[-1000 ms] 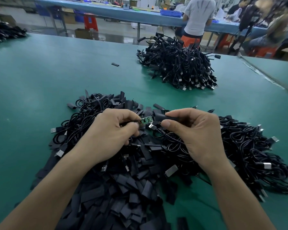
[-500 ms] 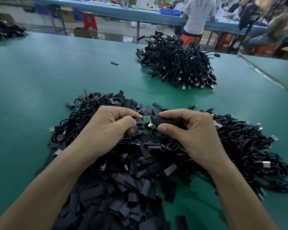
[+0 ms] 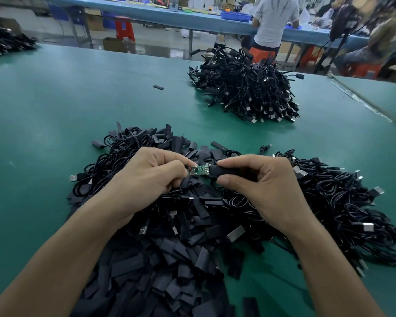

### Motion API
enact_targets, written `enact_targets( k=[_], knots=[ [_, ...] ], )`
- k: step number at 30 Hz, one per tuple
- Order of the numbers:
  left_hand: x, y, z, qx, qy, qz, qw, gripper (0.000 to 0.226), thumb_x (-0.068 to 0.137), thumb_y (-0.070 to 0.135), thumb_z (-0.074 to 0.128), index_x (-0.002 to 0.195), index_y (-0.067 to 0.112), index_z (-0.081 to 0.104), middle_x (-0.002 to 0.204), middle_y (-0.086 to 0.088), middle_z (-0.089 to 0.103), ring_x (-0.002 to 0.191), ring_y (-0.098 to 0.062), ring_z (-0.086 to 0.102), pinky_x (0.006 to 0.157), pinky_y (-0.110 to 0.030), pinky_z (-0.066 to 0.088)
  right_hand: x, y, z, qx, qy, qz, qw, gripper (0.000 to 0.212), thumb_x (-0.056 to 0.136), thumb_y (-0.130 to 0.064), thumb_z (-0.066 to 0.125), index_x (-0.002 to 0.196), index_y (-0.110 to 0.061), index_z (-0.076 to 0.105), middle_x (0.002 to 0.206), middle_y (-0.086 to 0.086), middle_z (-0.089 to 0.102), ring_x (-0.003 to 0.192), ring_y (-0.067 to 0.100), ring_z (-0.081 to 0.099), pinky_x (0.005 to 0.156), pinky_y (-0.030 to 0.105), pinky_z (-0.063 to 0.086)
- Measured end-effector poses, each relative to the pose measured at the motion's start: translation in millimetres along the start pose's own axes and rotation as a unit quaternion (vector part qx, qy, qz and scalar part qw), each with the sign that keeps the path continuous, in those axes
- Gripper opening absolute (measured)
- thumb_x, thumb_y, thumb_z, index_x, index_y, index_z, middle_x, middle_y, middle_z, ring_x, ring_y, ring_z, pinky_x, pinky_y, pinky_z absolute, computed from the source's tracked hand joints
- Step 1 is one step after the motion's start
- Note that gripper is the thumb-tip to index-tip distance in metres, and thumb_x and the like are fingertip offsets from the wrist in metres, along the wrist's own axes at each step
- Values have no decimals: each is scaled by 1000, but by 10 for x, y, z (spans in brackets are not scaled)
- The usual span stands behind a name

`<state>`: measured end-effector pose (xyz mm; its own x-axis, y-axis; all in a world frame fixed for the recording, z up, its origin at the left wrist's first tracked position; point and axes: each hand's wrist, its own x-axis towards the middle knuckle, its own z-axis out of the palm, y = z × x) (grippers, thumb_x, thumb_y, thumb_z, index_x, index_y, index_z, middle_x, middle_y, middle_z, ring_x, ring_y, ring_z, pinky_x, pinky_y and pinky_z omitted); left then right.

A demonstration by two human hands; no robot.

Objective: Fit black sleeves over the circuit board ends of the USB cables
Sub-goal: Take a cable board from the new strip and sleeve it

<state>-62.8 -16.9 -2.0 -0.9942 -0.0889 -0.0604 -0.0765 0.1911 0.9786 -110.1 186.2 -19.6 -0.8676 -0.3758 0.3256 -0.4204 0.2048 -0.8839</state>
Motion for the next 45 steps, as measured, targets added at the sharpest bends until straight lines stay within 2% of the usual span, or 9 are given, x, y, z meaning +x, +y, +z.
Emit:
enact_targets(
  k=[5,10,14,20,25,30,34,40,45],
  knots=[
    [-3,-7,-4,9,-10,-23,1000,28,89,-2,54,79,11,77,48,4,50,35,0,35,36,-8,28,0,25,-18,-56,-20,0,998,26,73,-19,85,95,-28,78,85,-16,75,78,3,71,71,11,52],
    [2,-18,2,16,-17,-43,999,28,89,-1,54,77,11,77,48,4,51,34,1,36,35,-8,27,-2,24,-12,-22,-22,1,1000,22,74,-13,83,92,-25,78,84,-8,76,77,10,72,73,18,55],
    [1,-20,3,20,-25,-42,999,26,89,-2,55,81,9,77,48,4,51,33,1,35,35,-7,27,-1,32,-7,-42,-26,1,999,22,74,-11,84,89,-26,78,83,-15,75,74,2,70,68,10,50],
    [8,-1,-29,2,-27,-50,998,28,91,-1,53,82,9,78,49,2,48,34,-2,31,34,-9,24,-7,39,-4,-51,-46,12,998,24,72,-27,85,95,-29,78,85,-16,75,78,6,71,72,18,55],
    [4,-4,-12,-4,-27,-45,999,29,91,-2,51,83,7,77,48,3,49,35,-2,34,35,-8,26,-8,67,30,-50,-45,3,998,25,71,-31,85,94,-30,78,87,-18,75,82,1,70,73,11,51],
    [11,-18,-11,10,-19,-48,999,33,90,3,53,77,20,78,62,-2,70,42,-6,50,35,-13,30,-9,76,48,-25,-28,-9,999,26,68,-32,84,93,-26,79,86,-13,76,81,4,72,74,16,54],
    [11,-25,-5,0,-31,-49,998,28,92,4,52,81,16,75,72,-8,75,47,-9,59,36,-15,33,-9,62,49,-15,-18,-16,1000,25,66,-32,83,90,-25,79,84,-11,76,78,7,73,73,21,57],
    [24,-42,-22,-3,-42,-51,998,20,94,6,52,96,11,71,76,-8,76,49,-10,61,37,-15,34,-8,44,49,-62,12,-46,997,31,67,-31,84,97,-25,79,85,-14,75,82,2,70,74,15,53],
    [22,-57,-27,6,-49,-43,998,19,97,9,53,96,14,72,75,-5,76,50,-6,60,38,-14,35,-7,53,68,-159,30,-91,983,31,72,-25,85,102,-19,78,89,-12,73,83,-1,67,75,10,48]
  ],
)
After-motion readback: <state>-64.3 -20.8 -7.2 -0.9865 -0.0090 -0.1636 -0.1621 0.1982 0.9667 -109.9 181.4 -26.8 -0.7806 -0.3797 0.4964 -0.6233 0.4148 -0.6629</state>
